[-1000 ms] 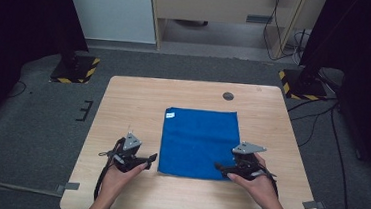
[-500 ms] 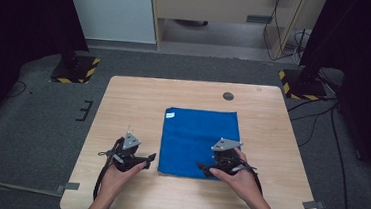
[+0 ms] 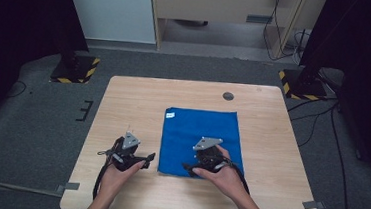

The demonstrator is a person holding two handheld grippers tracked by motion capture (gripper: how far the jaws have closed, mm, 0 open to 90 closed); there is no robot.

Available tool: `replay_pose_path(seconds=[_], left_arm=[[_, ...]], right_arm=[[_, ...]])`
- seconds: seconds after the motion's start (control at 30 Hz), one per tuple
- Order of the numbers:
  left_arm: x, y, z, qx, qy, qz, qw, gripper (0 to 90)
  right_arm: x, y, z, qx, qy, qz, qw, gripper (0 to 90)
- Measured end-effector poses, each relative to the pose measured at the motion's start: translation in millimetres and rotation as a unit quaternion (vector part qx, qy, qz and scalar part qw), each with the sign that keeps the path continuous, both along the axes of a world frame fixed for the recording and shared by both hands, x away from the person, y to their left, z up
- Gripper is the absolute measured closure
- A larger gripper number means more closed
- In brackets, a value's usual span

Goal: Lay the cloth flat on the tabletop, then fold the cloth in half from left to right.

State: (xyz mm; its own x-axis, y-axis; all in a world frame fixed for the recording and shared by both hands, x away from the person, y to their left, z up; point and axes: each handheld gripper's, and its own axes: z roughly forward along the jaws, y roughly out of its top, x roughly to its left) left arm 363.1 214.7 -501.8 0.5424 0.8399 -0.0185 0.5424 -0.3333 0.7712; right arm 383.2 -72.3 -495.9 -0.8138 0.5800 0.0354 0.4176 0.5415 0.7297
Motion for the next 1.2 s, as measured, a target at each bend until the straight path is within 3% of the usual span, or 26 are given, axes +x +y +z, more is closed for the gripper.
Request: replay_pose_path(seconds=[0.27,0.7,1.0,1.2], left_arm=[[0.9,4.4,0.9,-0.006,-0.007,0.010,0.9999,13.5],[7.1,16.3,-2.3,-0.011,-0.010,0.032,0.9994,10.6],[8.9,18.2,-3.8,-0.012,-0.007,0.032,0.9994,10.6],[10.0,20.4,-2.1,-0.016,-0.017,0.034,0.9992,10.6]], right_arm=[[-0.6,23.6,1.2,-0.003,0.002,0.022,0.9998,19.1],[-14.0,53.1,-2.8,-0.001,-0.014,0.059,0.9982,50.9],[-23.7,72.4,-8.0,0.001,-0.006,0.075,0.9972,45.5],[-30.6,91.1,-17.1,-0.002,-0.003,0.071,0.9975,32.9]])
